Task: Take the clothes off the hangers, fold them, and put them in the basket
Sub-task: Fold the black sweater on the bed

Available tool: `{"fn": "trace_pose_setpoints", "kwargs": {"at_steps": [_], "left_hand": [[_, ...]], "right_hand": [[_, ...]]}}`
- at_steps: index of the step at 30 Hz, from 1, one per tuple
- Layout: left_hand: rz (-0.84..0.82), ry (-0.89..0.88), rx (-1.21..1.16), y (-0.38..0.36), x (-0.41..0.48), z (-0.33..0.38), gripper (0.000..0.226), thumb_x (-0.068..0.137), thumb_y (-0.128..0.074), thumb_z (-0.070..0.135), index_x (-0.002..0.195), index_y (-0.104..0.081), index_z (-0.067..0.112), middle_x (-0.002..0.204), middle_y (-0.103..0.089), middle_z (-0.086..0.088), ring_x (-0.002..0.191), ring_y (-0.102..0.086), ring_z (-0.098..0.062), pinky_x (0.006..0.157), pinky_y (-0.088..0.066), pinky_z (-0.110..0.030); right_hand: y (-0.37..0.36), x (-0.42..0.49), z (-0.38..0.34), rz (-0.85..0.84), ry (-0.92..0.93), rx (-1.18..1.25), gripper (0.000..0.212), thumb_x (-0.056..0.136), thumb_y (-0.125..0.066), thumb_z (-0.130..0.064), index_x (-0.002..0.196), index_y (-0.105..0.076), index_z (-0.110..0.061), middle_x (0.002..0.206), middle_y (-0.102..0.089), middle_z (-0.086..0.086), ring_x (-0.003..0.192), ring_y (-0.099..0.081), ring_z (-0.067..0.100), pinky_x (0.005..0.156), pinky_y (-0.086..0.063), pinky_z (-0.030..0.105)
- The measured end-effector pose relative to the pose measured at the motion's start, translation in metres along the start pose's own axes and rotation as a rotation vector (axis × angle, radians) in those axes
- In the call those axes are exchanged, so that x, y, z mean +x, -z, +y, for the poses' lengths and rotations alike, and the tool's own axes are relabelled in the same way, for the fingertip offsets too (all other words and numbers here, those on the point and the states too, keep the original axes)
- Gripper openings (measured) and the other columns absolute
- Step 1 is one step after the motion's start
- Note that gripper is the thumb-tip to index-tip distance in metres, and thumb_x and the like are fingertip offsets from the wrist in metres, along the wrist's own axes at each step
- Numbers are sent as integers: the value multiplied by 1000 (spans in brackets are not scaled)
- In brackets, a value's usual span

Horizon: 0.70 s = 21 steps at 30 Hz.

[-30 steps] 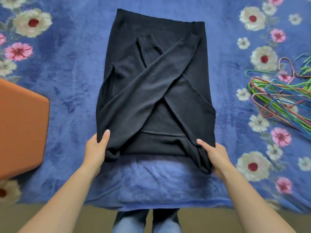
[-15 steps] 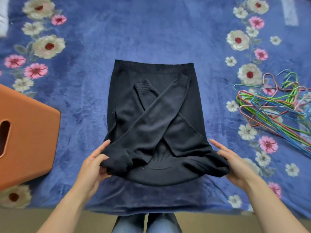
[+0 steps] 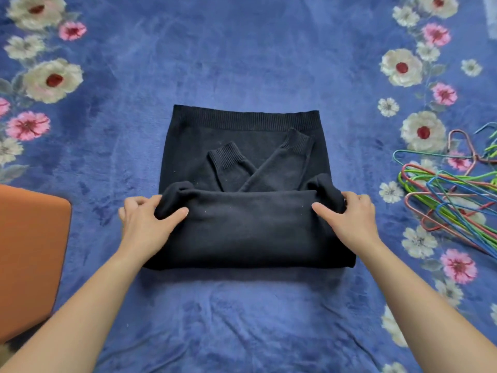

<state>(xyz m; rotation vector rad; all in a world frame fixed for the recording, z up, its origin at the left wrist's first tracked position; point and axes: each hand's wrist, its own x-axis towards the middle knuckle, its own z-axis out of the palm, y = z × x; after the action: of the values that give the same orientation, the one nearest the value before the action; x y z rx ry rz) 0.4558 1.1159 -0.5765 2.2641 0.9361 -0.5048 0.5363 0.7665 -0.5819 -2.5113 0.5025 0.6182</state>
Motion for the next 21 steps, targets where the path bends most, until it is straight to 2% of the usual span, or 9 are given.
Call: {"fn": "trace_pose_setpoints", "kwargs": {"at_steps": [2,4,5,7,9,11,15,17,21], "left_hand": [[27,-80,-91,-9,7,2,21,85,-60,54,72,-57,38,98,-51,-5,111,-42,-33,92,-38,-44],[94,-163,-229,-13,9,8,19,93,-59,40,78,-60,29,87,-58,-4,98,-53,-30,80,-42,-40],[111,-181,-364,-14,9,12,16,97,-57,31,84,-62,23,87,-62,-3,92,-57,-22,77,-43,-34],[84,-191,-649,-12,12,22,14,98,-55,21,90,-67,20,90,-68,5,87,-60,-8,80,-46,-28],[57,-141,-886,-7,22,33,15,96,-56,18,94,-71,21,95,-73,7,94,-64,-9,87,-49,-27],[51,-55,-1035,2,38,48,18,97,-53,15,93,-71,19,90,-74,7,91,-66,-10,85,-51,-26],[-6,-59,-1051,20,70,77,24,98,-52,18,84,-71,21,83,-74,7,84,-67,-8,75,-53,-22],[2,-79,-1017,26,94,89,20,97,-55,20,84,-70,20,79,-73,7,79,-67,-8,73,-54,-23],[66,-32,-860,21,146,99,18,94,-63,31,83,-65,17,78,-67,3,75,-63,-12,67,-54,-26]], "right_hand": [[-13,5,-2,-9,21,2,46,83,-70,-48,115,-59,-17,121,-42,1,124,-33,23,104,-30,42],[-20,12,-3,110,117,61,23,86,-69,-32,101,-67,-14,123,-51,-4,123,-39,17,102,-31,37],[-18,15,-6,151,159,164,8,87,-67,-22,92,-69,-16,115,-58,-10,116,-47,10,97,-35,28],[-8,24,-16,137,127,427,14,87,-61,-10,76,-66,-18,82,-62,-15,82,-57,3,74,-42,13],[2,37,-28,119,-17,644,17,85,-59,-12,69,-61,-7,68,-51,-4,68,-46,11,57,-38,21],[14,51,-42,72,-181,778,14,86,-58,-16,77,-63,-6,71,-49,4,69,-44,16,57,-36,28],[32,83,-71,-145,-248,770,14,89,-60,-20,93,-70,-10,75,-66,3,63,-59,15,56,-47,25],[37,100,-87,-203,-204,801,16,89,-60,-20,83,-73,-12,69,-70,1,58,-64,14,52,-52,23],[33,140,-106,-95,-143,800,25,92,-60,-32,72,-67,-18,66,-62,-3,59,-57,13,54,-45,22]]}}
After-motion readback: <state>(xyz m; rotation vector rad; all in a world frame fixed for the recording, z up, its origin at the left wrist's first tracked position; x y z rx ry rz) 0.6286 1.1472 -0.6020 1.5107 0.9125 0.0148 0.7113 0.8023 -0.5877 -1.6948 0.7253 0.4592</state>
